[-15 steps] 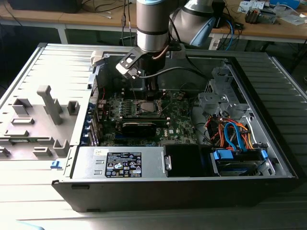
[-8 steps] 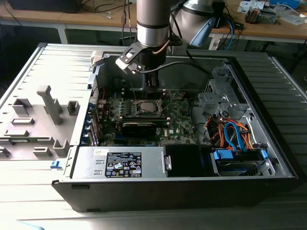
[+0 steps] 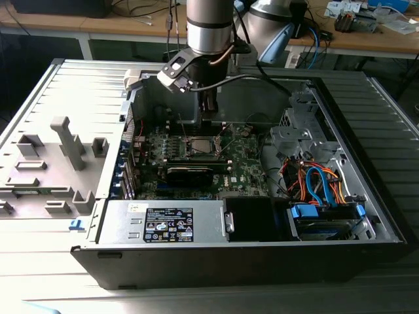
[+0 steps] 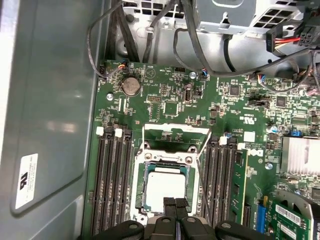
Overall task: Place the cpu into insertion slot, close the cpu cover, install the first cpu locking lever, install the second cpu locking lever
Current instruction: 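Place the cpu into insertion slot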
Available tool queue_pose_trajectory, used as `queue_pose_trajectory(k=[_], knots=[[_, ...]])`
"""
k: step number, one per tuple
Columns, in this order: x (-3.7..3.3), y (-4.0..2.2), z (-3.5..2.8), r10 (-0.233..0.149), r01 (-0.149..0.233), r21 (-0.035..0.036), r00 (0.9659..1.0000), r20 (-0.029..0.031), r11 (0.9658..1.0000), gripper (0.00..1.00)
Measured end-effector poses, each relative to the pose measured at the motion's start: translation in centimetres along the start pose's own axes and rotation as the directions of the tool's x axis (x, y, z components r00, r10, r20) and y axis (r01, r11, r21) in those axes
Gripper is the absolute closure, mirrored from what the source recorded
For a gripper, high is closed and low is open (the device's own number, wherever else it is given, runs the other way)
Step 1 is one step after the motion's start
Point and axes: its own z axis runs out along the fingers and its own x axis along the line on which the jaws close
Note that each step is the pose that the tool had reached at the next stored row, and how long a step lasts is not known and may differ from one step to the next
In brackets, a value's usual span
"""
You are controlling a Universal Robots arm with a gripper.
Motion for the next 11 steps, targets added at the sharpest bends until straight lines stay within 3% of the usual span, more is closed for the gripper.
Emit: queue_pose_trajectory(k=[6,11], knots=[[-0.05,0.02,-0.85,0.000,0.000,0.0001,1.0000,0.0001,1.0000,0.89],[-0.05,0.02,-0.95,0.000,0.000,0.0001,1.0000,0.0000,1.0000,0.89]])
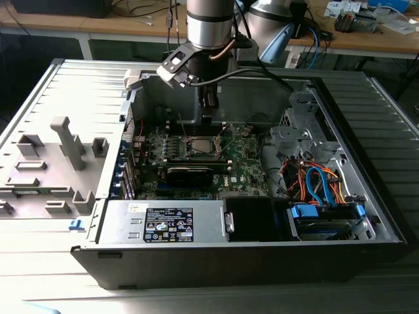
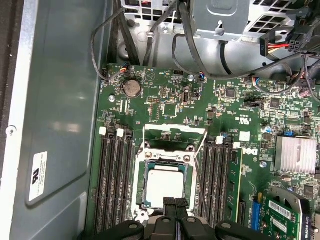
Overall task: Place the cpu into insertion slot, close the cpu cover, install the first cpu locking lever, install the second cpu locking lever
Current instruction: 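Place the cpu into insertion slot, then close the cpu cover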
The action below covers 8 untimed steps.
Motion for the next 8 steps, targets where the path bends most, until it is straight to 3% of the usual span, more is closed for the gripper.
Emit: queue_pose_trajectory(k=[8], knots=[[-0.22,0.17,0.00,0.000,0.000,0.0000,1.0000,0.0001,1.0000,0.89]])
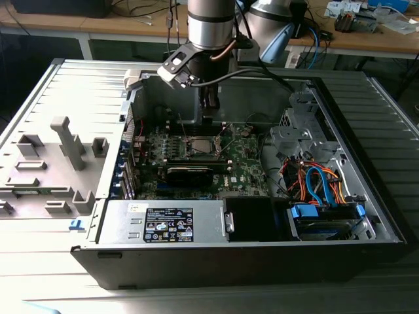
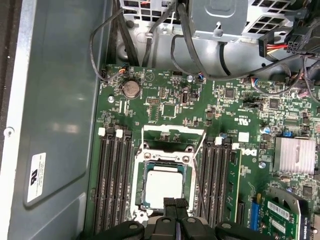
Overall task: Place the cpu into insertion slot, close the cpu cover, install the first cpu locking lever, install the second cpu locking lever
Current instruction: 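Close the cpu cover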
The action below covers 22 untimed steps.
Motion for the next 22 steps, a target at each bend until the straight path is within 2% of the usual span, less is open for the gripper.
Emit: queue_pose_trajectory(k=[5,15,22], knots=[[-0.34,0.85,0.03,0.000,0.000,0.0010,1.0000,0.0002,1.0000,0.89],[-0.58,3.02,0.10,0.000,0.000,0.0027,1.0000,-0.0001,1.0000,0.89],[-0.69,4.16,0.13,0.000,0.000,0.0033,1.0000,-0.0001,1.0000,0.89]])
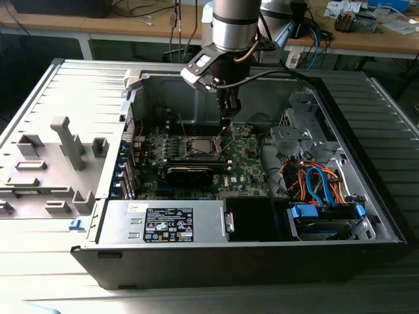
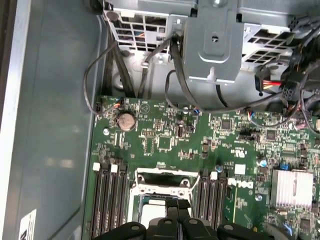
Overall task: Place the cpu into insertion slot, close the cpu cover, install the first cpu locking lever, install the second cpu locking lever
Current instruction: 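Close the cpu cover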
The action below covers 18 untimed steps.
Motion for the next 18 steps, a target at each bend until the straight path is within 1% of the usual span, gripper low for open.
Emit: queue_pose_trajectory(k=[3,4,7,9,11,15,18], knots=[[-0.04,0.48,0.01,0.000,0.000,0.0002,1.0000,0.0000,1.0000,0.89],[-0.08,0.90,0.02,0.000,0.000,0.0006,1.0000,-0.0001,1.0000,0.89],[-0.13,1.40,0.05,0.000,0.000,0.0016,1.0000,-0.0001,1.0000,0.89],[-0.18,1.97,0.08,0.000,0.000,0.0031,1.0000,-0.0001,1.0000,0.89],[-0.25,2.68,0.13,0.000,0.000,0.0046,1.0000,-0.0004,1.0000,0.89],[-0.30,3.37,0.22,0.000,0.000,0.0069,1.0000,-0.0007,1.0000,0.89],[-0.35,3.98,0.41,-0.001,0.001,0.0106,1.0000,-0.0010,0.9999,0.89]])
